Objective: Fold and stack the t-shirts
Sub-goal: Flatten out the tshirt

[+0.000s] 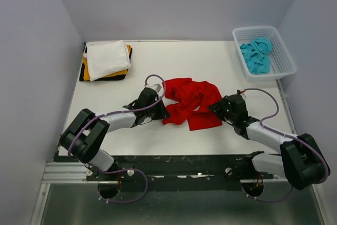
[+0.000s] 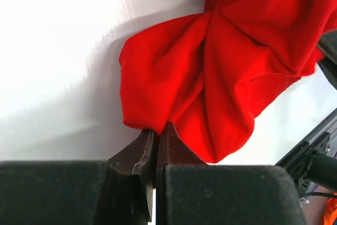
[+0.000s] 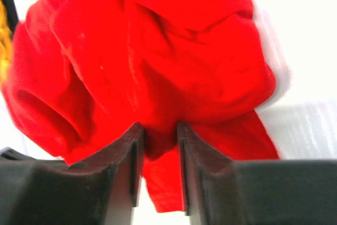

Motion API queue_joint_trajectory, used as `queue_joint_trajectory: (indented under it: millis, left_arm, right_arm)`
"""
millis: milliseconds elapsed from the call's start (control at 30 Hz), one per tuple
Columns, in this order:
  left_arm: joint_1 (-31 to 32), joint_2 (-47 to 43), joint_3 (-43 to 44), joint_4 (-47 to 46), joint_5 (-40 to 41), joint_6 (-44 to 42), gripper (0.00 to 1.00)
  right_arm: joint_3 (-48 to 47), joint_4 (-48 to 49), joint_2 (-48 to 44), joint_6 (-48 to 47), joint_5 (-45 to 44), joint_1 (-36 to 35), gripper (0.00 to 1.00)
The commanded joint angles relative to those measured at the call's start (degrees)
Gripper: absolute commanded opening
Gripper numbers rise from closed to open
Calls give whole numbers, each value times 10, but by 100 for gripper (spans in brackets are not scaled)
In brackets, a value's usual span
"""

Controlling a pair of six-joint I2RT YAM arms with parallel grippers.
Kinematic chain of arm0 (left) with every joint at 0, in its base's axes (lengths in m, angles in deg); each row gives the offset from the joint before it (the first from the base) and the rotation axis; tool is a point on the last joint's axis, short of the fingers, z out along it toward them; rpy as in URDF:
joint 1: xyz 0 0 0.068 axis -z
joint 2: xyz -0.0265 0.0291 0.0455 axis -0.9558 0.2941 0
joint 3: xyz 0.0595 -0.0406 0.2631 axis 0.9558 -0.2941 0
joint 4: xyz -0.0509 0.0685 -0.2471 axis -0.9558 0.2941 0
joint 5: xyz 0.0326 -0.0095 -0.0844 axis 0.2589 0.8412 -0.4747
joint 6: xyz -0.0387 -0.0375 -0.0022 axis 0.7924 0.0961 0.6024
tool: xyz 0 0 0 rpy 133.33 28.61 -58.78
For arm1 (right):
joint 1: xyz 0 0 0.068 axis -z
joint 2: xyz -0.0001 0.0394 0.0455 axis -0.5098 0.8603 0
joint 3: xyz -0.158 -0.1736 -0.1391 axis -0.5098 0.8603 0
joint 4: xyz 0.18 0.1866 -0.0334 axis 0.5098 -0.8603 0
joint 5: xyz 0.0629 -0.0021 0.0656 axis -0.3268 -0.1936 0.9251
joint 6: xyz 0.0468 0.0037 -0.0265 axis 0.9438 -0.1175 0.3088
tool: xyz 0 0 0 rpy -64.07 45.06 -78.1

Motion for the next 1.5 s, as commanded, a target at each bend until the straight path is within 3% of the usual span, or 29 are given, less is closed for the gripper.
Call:
queue_joint_trajectory:
  millis: [0, 133, 333, 533, 700, 833, 1000, 1200, 1367, 1467]
  left_arm:
    - [-2, -32, 4, 14, 9, -5, 0]
    - [-3, -88, 14, 63, 55, -19, 0]
    - [-10, -282, 62, 187, 172, -37, 0]
    - [-17, -481, 149, 289, 299, -74, 0]
    - [-19, -574, 245, 365, 390, -100, 0]
    - [-19, -608, 299, 367, 405, -127, 0]
    - [-19, -566, 351, 340, 408, -159, 0]
    - [-38, -383, 477, 329, 473, -228, 0]
    - [-172, -223, 640, 382, 353, -214, 0]
    - [-220, -137, 757, 415, 299, -223, 0]
  right_arm:
    - [-19, 35, -5, 0, -68, -1, 24]
    - [-46, -26, -60, -46, -136, -1, 1]
    - [-147, -141, -166, -172, -237, -1, 1]
    - [-263, -209, -240, -269, -256, -1, 1]
    - [-365, -246, -282, -315, -280, -1, 1]
    - [-447, -271, -283, -346, -239, -1, 1]
    - [-506, -250, -236, -363, -211, -1, 1]
    - [-581, -185, -88, -406, -229, -1, 1]
    - [-705, -112, 79, -486, -290, 0, 1]
    - [-815, -95, 155, -519, -288, 9, 1]
